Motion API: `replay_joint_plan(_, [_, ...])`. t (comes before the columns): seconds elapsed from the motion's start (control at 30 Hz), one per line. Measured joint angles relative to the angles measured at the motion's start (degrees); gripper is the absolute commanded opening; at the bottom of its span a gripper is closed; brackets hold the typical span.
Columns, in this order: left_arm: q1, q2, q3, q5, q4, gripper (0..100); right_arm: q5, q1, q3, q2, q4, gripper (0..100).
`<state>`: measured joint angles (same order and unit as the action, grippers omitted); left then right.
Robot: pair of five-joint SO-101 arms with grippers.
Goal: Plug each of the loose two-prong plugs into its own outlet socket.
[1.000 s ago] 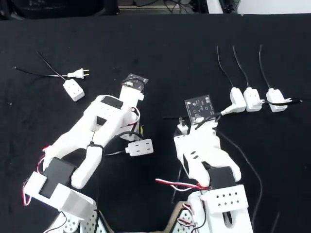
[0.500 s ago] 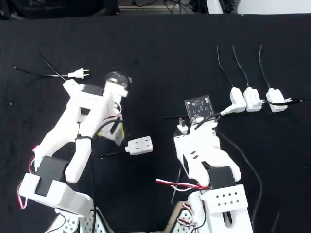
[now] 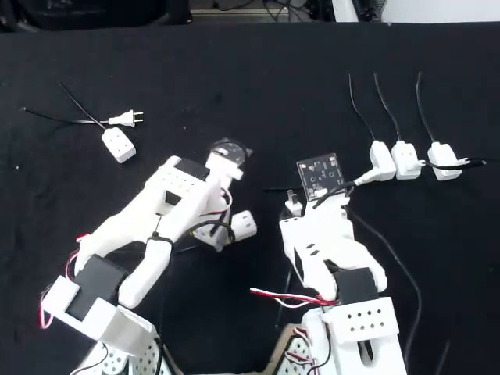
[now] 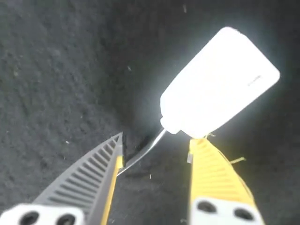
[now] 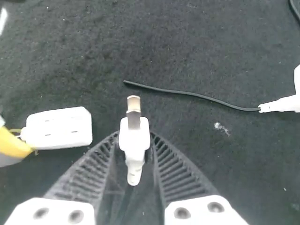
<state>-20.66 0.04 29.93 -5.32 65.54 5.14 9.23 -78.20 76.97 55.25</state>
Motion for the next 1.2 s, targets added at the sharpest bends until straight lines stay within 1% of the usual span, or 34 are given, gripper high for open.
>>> replay_joint_plan(0.1, [0.0,0.0,0.0,1.85,-1.49,23,0.0,0.0,0.0,0.0,0.0,1.1])
replay_joint_plan(0.23, [0.0,0.0,0.0,2.11,-1.67,23,0.0,0.0,0.0,0.0,0.0,1.1])
replay_joint_plan(0.27, [0.0,-0.26,0.0,2.11,-1.32,23,0.0,0.0,0.0,0.0,0.0,1.1])
replay_joint_plan(0.33, [0.53,-2.55,-0.09,1.76,2.02,23,0.0,0.0,0.0,0.0,0.0,1.1])
replay_joint_plan(0.43, [3.52,-9.05,-1.93,-0.35,7.38,23,1.23,0.0,0.18,0.0,0.35,1.1])
replay_joint_plan(0.5, [6.77,-14.15,-2.46,-2.2,10.2,23,1.93,0.44,1.23,0.0,2.55,1.1])
replay_joint_plan(0.63, [14.86,-23.12,-1.14,-4.04,10.64,23,3.43,8.18,3.16,0.0,4.4,1.1])
replay_joint_plan(0.73, [20.22,-28.48,4.22,-4.4,7.12,23,5.19,15.38,3.43,0.0,2.46,1.1])
replay_joint_plan(0.87, [24.7,-34.2,13.98,-4.48,-1.05,23,5.8,21.1,4.75,-2.29,-1.32,1.1])
replay_joint_plan(1.03, [27.78,-39.65,24.97,-4.66,-11.52,23,5.8,24.35,13.54,-14.15,-2.64,1.1])
replay_joint_plan(1.13, [29.54,-41.14,27.25,-4.66,-14.68,23,5.71,24.88,18.37,-22.59,-5.36,1.1])
replay_joint_plan(1.2, [30.68,-41.23,27.6,-2.81,-15.38,23,4.66,25.32,18.9,-27.34,-8.7,1.1])
